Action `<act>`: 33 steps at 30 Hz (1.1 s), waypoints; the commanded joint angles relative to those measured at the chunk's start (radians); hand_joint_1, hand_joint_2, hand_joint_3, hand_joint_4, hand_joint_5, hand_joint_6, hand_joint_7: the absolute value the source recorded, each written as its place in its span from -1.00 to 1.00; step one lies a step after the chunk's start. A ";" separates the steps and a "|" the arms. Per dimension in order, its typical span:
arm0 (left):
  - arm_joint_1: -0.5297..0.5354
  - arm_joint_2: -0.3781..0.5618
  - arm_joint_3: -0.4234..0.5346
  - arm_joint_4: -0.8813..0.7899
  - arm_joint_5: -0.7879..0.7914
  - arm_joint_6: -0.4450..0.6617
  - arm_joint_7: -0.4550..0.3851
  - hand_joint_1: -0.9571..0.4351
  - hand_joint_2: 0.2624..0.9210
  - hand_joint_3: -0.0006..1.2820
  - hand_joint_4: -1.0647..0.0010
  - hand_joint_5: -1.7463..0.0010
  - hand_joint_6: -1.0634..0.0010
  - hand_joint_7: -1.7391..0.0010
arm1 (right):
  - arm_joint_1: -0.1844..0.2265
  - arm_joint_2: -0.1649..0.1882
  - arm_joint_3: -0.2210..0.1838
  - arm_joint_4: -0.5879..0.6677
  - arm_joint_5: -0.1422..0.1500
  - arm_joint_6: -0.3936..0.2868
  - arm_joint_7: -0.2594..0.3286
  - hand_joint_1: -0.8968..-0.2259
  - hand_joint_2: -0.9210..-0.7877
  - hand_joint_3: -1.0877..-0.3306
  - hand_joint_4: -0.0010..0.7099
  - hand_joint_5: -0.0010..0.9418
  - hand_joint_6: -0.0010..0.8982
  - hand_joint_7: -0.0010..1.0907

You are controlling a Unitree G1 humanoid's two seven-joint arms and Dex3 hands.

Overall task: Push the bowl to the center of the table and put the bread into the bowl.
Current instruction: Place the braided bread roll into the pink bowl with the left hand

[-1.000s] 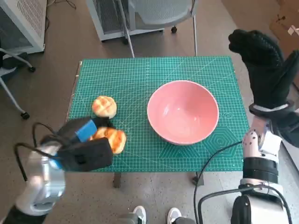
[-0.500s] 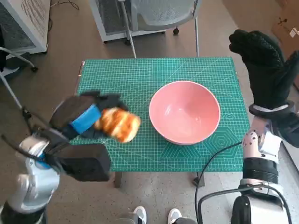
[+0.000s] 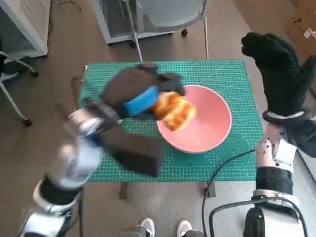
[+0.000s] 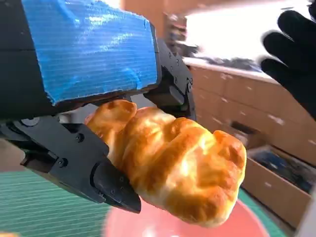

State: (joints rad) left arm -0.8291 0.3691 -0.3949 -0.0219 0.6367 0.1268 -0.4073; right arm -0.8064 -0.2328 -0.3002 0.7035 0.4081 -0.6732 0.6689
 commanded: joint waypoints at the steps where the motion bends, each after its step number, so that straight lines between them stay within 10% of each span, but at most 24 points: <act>1: -0.075 -0.064 -0.045 0.164 0.011 -0.088 0.061 0.38 0.99 -0.98 -0.48 -0.23 -0.24 -0.29 | 0.034 -0.006 0.002 -0.015 -0.003 0.007 -0.007 -0.31 -1.00 -0.13 -0.22 -1.00 -0.13 -1.00; 19: -0.234 -0.221 -0.095 0.712 -0.006 -0.236 0.160 0.38 1.00 -0.88 -0.30 -0.45 -0.17 -0.22 | 0.079 -0.022 0.002 -0.085 -0.020 0.015 -0.056 -0.34 -1.00 -0.13 -0.22 -1.00 -0.14 -1.00; 21: -0.234 -0.226 -0.091 0.725 -0.017 -0.206 0.120 0.62 1.00 -0.71 -0.06 -0.57 0.05 0.14 | 0.082 -0.024 0.002 -0.090 -0.021 0.016 -0.061 -0.34 -1.00 -0.12 -0.22 -0.99 -0.14 -1.00; 24: -0.236 -0.230 -0.085 0.727 -0.034 -0.152 0.058 0.49 0.71 -0.77 0.54 0.52 0.32 0.72 | 0.084 -0.026 0.002 -0.093 -0.022 0.016 -0.067 -0.34 -1.00 -0.12 -0.22 -1.00 -0.15 -1.00; 33: -0.226 -0.198 -0.110 0.697 0.000 -0.159 0.043 -0.09 0.50 -0.94 0.97 0.98 0.53 0.99 | 0.078 -0.021 0.004 -0.083 -0.018 0.019 -0.073 -0.35 -1.00 -0.10 -0.22 -0.99 -0.15 -1.00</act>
State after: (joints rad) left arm -1.0417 0.1614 -0.4982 0.6882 0.6284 -0.0144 -0.3687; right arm -0.7509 -0.2573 -0.2988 0.6102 0.3906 -0.6675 0.6053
